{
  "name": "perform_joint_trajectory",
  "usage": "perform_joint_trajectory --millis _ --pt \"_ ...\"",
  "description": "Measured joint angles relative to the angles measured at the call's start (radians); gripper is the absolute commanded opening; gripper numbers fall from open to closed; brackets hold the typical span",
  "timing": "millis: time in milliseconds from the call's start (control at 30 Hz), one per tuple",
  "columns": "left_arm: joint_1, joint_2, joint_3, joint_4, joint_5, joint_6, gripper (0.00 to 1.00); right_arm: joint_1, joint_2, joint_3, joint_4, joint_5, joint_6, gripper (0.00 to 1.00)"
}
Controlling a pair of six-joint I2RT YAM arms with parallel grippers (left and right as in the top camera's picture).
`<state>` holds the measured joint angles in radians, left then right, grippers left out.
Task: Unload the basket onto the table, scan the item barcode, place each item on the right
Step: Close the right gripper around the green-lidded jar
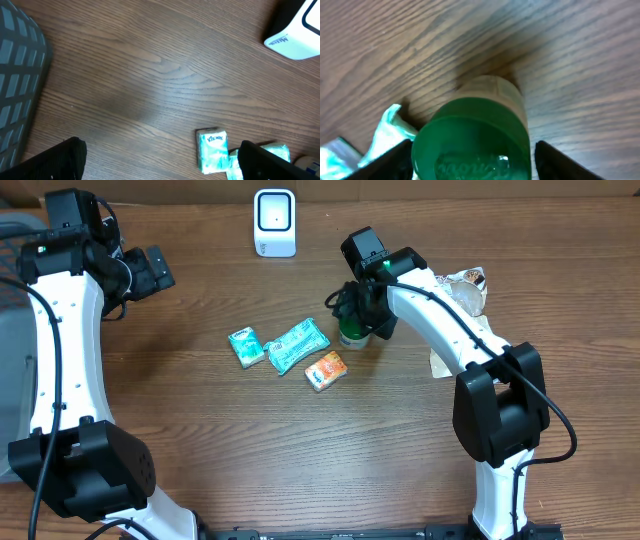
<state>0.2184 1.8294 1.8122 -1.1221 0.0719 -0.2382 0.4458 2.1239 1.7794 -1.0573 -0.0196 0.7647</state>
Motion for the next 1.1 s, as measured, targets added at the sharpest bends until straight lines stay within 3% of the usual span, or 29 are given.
perform_joint_trajectory --millis 100,267,533,933,1100 --pt "0.0 0.0 0.0 0.0 0.0 0.0 1.0 0.0 0.0 0.0 0.0 0.002 -0.052 0.66" --pt "0.0 0.0 0.0 0.0 0.0 0.0 1.0 0.0 0.0 0.0 0.034 0.004 -0.231 0.57" --pt "0.0 0.0 0.0 0.0 0.0 0.0 1.0 0.0 0.0 0.0 0.081 0.005 -0.658 0.54" --pt "0.0 0.0 0.0 0.0 0.0 0.0 0.99 0.0 0.0 0.0 0.091 0.005 -1.442 0.72" --pt "0.0 0.0 0.0 0.0 0.0 0.0 1.0 0.0 0.0 0.0 0.098 0.013 -1.641 0.75"
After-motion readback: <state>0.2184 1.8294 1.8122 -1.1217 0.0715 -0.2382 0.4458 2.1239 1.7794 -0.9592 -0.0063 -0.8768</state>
